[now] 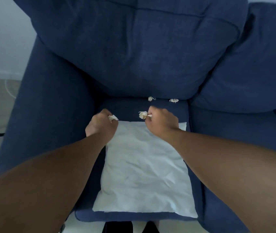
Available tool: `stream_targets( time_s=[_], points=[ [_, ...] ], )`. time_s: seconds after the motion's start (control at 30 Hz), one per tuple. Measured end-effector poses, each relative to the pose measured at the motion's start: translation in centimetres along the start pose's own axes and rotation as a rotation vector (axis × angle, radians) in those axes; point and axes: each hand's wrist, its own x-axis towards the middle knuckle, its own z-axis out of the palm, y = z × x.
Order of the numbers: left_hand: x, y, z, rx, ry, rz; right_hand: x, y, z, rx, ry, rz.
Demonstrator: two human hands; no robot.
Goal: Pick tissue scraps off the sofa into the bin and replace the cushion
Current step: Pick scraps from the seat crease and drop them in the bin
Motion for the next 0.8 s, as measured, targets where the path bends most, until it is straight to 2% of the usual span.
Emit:
stream_targets(
  time_s=[0.27, 0.6, 0.8],
  points=[
    [-5.4, -2.3, -1.5, 0.005, 0.057, -0.023, -2.8, -1.8, -0.5, -0.009, -0.002, -0.062],
    [-13.3, -5.2, -4.8, -0.049, 0.177, -0.151, -7.8, -5.1, -2.1, -0.053, -0.006, -0.264],
    [-18.2, -9.3, -7.0, -0.064, 0.222, -0.238, -11.3, -8.4, -2.4, -0.119, -0.033, -0.391]
  ],
)
